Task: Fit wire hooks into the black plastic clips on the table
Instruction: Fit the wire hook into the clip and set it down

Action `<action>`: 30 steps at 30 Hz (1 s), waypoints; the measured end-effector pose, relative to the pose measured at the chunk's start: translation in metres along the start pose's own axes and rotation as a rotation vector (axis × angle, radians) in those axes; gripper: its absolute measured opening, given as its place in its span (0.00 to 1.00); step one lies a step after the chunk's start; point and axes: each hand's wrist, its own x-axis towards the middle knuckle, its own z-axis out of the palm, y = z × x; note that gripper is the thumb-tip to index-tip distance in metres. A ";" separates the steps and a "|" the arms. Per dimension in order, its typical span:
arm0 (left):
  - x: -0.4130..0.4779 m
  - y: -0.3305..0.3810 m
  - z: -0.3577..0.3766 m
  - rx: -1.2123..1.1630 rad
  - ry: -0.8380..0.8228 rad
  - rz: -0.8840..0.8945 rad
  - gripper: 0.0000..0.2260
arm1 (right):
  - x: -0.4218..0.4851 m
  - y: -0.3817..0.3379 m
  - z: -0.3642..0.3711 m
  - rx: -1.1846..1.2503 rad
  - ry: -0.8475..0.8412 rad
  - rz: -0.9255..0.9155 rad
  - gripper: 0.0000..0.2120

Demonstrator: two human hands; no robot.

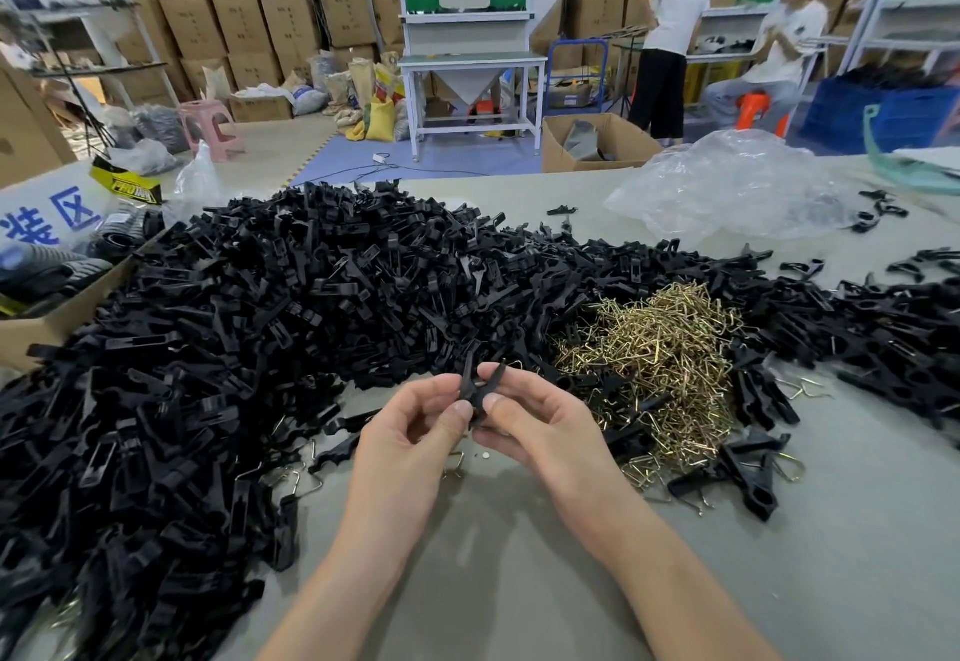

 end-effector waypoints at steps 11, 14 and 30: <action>-0.006 -0.001 0.005 0.393 -0.029 0.248 0.14 | 0.002 0.000 -0.003 0.058 0.043 0.002 0.11; -0.008 -0.006 0.010 0.501 -0.036 0.343 0.19 | 0.004 0.000 -0.005 0.102 0.063 -0.007 0.09; 0.000 -0.005 -0.014 0.659 -0.036 0.326 0.16 | 0.003 -0.005 -0.008 0.066 0.093 -0.101 0.14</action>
